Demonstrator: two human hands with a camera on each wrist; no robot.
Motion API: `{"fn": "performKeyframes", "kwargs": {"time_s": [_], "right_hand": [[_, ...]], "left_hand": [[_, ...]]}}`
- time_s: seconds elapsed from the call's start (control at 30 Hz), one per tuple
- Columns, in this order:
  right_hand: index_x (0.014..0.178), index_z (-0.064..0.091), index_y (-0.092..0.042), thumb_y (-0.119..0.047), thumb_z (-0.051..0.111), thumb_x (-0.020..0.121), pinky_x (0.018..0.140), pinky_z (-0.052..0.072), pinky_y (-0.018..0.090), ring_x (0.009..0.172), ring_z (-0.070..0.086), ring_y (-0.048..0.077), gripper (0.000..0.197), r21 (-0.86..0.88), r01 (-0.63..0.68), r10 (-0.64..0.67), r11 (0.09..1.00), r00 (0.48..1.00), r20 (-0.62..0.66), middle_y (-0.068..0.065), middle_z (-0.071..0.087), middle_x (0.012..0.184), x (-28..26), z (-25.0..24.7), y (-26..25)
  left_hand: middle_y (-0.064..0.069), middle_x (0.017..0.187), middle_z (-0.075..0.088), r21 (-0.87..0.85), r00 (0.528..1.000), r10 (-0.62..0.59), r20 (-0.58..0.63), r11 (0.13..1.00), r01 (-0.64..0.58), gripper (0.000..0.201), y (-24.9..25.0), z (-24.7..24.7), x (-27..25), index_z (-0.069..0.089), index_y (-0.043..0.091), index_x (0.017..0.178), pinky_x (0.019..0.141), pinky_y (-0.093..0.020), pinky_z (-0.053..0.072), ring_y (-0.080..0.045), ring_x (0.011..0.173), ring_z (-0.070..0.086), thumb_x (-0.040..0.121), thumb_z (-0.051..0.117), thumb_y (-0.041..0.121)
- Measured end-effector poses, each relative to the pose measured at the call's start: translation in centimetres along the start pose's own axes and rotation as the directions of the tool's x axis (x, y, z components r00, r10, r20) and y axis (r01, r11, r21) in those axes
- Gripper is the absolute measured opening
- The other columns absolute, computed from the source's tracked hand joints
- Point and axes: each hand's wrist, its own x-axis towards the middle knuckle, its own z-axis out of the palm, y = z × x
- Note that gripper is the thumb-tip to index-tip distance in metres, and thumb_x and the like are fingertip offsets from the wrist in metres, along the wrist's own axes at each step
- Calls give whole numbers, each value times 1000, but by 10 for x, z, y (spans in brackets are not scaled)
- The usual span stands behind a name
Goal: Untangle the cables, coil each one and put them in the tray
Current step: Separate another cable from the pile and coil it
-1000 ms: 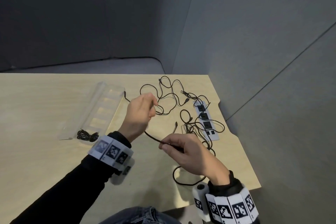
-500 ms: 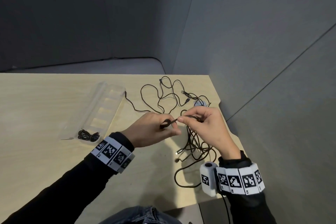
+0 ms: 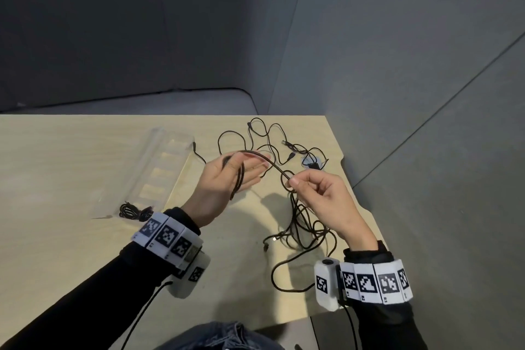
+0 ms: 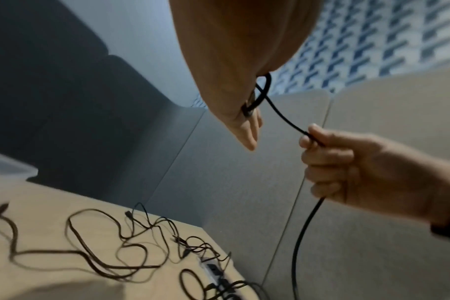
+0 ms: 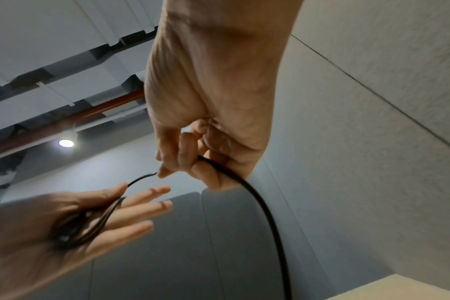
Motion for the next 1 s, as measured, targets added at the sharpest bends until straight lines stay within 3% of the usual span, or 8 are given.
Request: {"fn": "performKeyframes", "kwargs": {"time_s": [0.13,0.23,0.37,0.47,0.6,0.8,0.9,1.0], "right_hand": [[76,74,-15,-32,59,89,47,30,18,44,23,7,26,-106,9,-4,994,999,45,-11,29,41,-2,13,9],[66,73,-18,-46,55,88,73,50,19,39,21,9,41,-158,-88,109,983,985,131,-10,24,39,-8,26,21],[53,66,-17,-49,56,88,48,33,10,40,30,7,49,-122,-136,149,983,983,108,-2,32,39,-17,25,31],[56,67,-17,-51,60,83,50,32,13,48,34,12,44,-159,-84,104,984,987,123,17,37,49,-23,18,29],[68,69,-20,-21,63,90,51,36,12,50,40,2,23,-228,-38,88,973,974,210,-6,55,57,-24,14,6],[78,71,-32,-26,59,93,55,40,22,57,44,7,19,-336,50,47,940,961,273,-4,63,65,-30,3,-15],[80,72,-20,-31,58,93,51,34,12,50,37,3,22,-347,85,35,934,945,326,7,52,59,-36,8,-29],[80,65,-20,-40,55,93,50,36,23,50,34,14,27,-513,197,-34,835,950,310,7,49,56,-37,5,-36]], "left_hand": [[-9,108,71,-171,997,50,-59,983,-60,33,10,4,0,55,5,109,92,-43,52,-28,107,65,102,32,27],[7,67,59,-278,983,70,-172,953,-117,31,23,3,5,50,15,92,72,-41,58,-9,64,61,102,27,32],[10,59,36,-313,922,14,-386,938,-145,25,41,-22,16,49,25,91,38,-15,23,-4,46,26,102,30,36],[12,60,39,-157,888,62,-455,976,-149,24,42,-36,20,51,33,94,38,-15,16,-5,46,22,102,30,38],[10,64,40,-35,862,92,-498,991,-127,39,39,-42,22,41,25,73,39,-14,16,-6,45,22,99,26,50],[1,66,47,153,789,57,-612,987,47,49,32,-53,30,35,20,64,43,-19,21,-11,44,30,98,24,52],[-3,62,50,724,883,267,-387,681,111,56,10,-52,28,43,6,65,54,-33,33,-16,55,40,99,27,47],[-2,55,41,894,960,280,-22,435,-107,51,-5,-46,18,37,10,64,58,-37,34,-19,55,37,97,23,47]]}}
